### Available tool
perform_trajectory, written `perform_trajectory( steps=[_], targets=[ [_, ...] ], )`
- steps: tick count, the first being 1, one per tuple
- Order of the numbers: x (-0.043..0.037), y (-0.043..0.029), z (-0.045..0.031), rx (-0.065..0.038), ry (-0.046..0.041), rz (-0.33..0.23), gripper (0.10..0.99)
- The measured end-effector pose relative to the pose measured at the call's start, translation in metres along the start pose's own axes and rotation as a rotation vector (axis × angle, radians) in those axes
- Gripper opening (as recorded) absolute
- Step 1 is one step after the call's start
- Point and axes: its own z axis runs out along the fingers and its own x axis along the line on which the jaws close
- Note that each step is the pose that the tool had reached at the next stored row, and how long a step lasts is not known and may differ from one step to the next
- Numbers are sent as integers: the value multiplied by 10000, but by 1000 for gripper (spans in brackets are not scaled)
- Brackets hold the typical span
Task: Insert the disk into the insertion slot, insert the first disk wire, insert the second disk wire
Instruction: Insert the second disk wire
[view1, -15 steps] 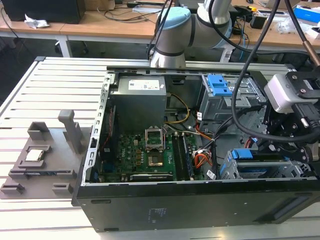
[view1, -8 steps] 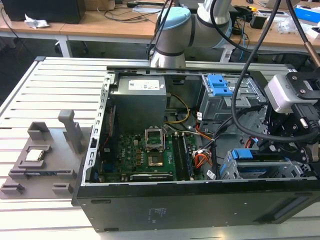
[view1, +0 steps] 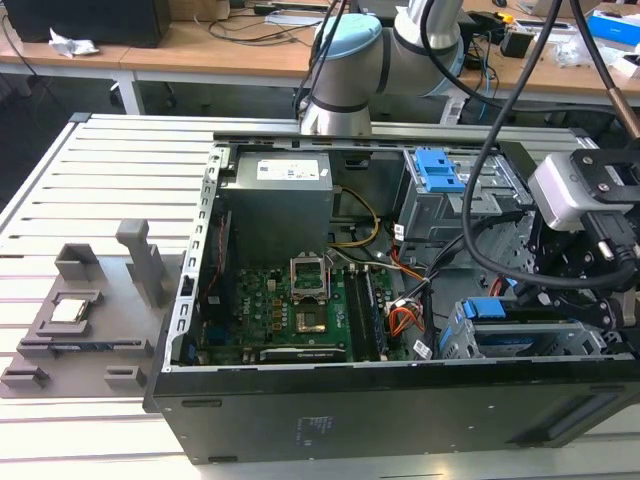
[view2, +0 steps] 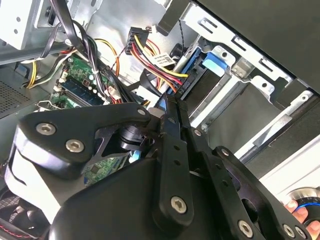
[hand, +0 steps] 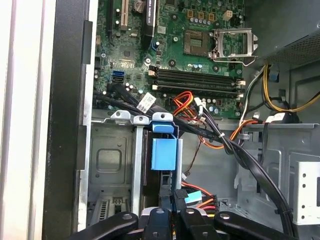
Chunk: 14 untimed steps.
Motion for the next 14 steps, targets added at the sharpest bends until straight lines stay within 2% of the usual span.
perform_trajectory(
  steps=[10, 11, 12, 14],
  targets=[
    [26, -22, 36, 3, 1, 4, 141],
    [26, -23, 40, 3, -6, 4, 153],
    [26, -22, 39, 1, -5, 4, 216],
    [25, -22, 31, 1, 10, 5, 216]
  ],
)
